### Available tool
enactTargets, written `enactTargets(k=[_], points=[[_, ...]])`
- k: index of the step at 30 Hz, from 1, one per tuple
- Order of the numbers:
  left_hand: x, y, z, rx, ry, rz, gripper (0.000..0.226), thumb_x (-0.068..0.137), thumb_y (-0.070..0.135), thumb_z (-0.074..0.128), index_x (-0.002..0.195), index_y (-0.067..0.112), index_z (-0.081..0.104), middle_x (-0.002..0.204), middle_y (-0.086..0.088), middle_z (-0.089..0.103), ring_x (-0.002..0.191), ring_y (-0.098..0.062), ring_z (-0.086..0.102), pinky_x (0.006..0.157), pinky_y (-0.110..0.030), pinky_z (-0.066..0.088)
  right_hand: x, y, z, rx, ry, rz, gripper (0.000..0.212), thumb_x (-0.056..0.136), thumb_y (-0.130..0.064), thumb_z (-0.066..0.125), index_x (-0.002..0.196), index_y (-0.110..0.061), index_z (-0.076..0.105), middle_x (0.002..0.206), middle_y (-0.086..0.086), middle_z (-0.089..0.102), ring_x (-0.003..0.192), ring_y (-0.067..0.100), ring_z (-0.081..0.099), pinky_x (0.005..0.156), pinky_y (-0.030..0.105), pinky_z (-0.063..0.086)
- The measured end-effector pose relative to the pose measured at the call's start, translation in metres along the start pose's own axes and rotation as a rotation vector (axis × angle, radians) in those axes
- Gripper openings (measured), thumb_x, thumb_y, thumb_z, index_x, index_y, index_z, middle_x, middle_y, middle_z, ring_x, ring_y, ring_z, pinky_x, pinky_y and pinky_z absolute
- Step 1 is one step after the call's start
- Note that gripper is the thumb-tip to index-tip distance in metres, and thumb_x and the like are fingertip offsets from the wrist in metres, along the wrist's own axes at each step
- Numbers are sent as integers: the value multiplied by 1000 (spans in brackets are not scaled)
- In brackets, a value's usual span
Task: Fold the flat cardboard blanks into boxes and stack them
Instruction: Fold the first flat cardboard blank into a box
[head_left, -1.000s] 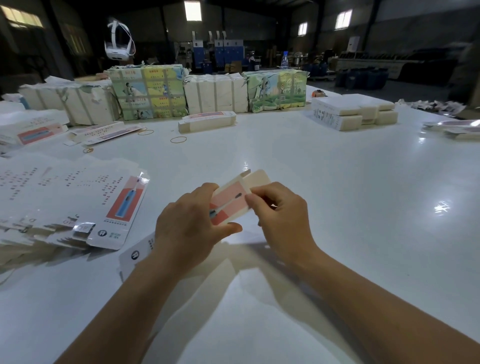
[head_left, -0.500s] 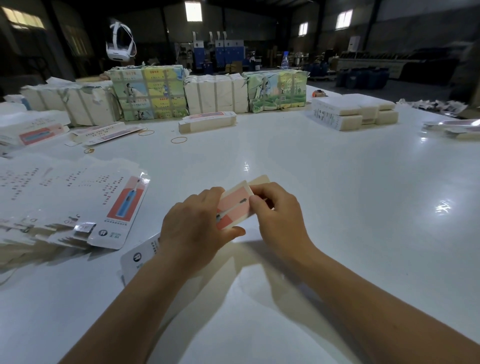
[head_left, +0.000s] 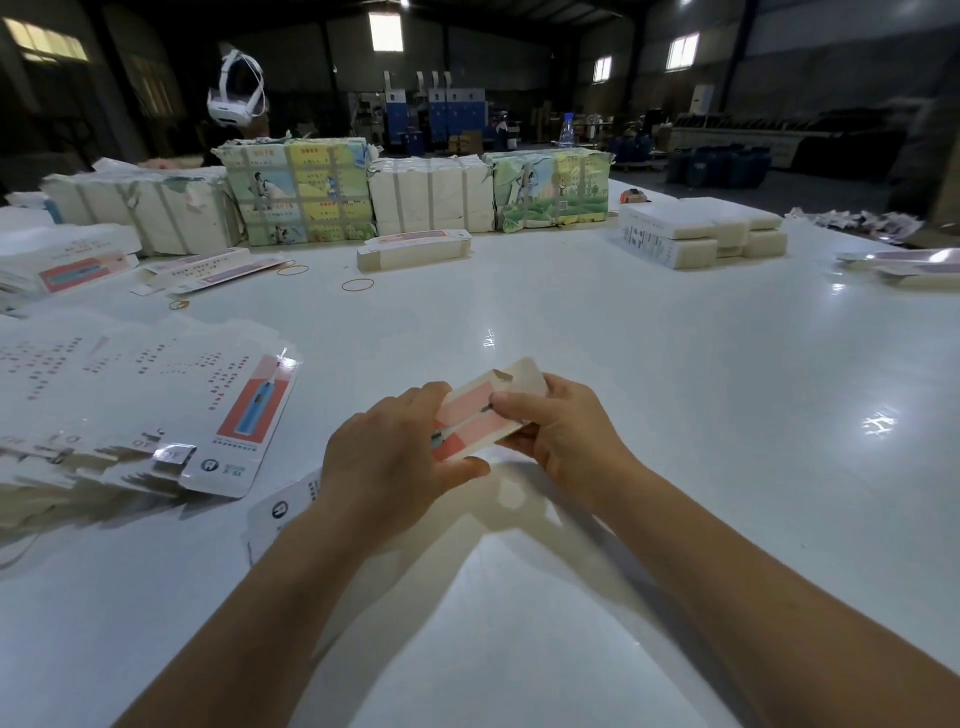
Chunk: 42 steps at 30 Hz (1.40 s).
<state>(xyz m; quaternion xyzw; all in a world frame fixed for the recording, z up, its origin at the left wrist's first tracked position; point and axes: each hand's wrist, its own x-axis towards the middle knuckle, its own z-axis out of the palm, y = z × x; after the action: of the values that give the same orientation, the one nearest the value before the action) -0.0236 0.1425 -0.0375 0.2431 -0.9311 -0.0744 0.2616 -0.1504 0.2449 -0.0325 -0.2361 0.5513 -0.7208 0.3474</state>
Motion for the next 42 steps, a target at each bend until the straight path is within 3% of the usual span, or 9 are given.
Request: enactTargets(k=[4,7,15,20,23,27,32,36,42], points=[[1,1,2,-4,-40,-12,62,74,62,64,119,23,46,107,4,60,87,-20,58,76,-37,53,-10,9,4,-628,92,-392,22,93,-14,52,73,-21,59,65,0,61,64,13,60,65,28,50],[0,3,5,26,-30,-17,50,75,60,62,106,23,48,98,5,61,78,-18,52,67,-31,46,-14,16,11,-1022,85,-539,23,99,-19,39,78,-20,48,65,-5,49,60,13,46,60,29,33],[1,-2,7,40,71,15,65,73,62,65,120,21,48,103,3,62,81,-18,57,68,-29,47,-9,3,14,-281,51,-199,31,96,-20,50,86,7,61,93,32,59,78,24,59,86,45,55],[1,-4,8,18,101,46,67,72,60,68,123,20,49,105,0,64,81,-19,58,65,-29,46,-6,1,6,-138,44,-144,20,93,-11,57,93,-16,77,89,4,75,85,18,71,78,32,59],[0,-3,8,3,109,60,72,71,59,68,127,19,48,115,-1,63,88,-21,62,72,-31,51,-7,2,5,-152,40,-177,42,96,-15,52,66,-30,77,82,0,75,81,18,72,73,28,59],[0,-1,8,24,117,72,73,70,58,71,126,15,51,111,-5,65,85,-23,63,69,-32,51,-11,2,9,-195,57,-232,47,97,-14,50,65,-36,76,78,-6,74,83,21,71,74,30,60],[0,0,8,48,126,76,73,70,56,72,125,13,52,108,-7,66,83,-25,63,69,-35,51,-11,7,13,-400,104,-298,33,94,-9,38,83,-12,69,84,11,68,91,38,61,78,54,55],[0,0,7,38,142,76,71,68,51,77,122,9,56,103,-10,67,78,-29,63,65,-37,51,-13,9,14,-524,88,-408,37,93,-2,32,86,-13,66,81,9,66,80,31,60,69,38,57],[-1,4,3,57,163,91,65,67,45,79,114,5,59,91,-12,68,67,-28,63,57,-36,52,-18,13,16,-710,96,-529,32,90,-8,41,65,-27,44,54,-7,46,49,10,40,47,17,32]])
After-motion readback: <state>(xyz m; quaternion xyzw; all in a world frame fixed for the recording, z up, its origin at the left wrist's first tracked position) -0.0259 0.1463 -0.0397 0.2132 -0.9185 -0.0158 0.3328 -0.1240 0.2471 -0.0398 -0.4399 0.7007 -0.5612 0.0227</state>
